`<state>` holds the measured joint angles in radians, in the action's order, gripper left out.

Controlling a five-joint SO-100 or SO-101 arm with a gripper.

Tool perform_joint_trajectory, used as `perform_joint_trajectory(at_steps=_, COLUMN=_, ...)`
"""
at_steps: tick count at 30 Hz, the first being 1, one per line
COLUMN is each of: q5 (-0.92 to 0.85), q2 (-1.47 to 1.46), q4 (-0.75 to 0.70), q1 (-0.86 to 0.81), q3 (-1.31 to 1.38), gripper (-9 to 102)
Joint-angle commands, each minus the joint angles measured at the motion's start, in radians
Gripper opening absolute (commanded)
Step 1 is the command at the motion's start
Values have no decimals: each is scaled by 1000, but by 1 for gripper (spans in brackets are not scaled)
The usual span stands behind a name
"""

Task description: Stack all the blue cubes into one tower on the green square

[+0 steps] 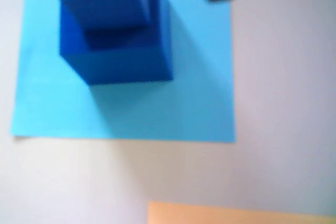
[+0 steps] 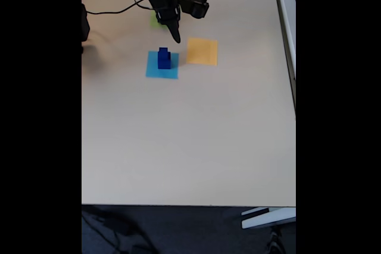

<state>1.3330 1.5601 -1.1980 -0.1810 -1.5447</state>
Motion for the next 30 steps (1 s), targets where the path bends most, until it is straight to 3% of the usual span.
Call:
perform_joint_trajectory(at_steps=1, q5=-21, q2=86, q4=69, q1=-18, q3=-52, gripper=23)
perform_joint_trajectory(at_steps=30, q5=-54, q2=138, q4=158, q1=-78, q3=-273, gripper=22)
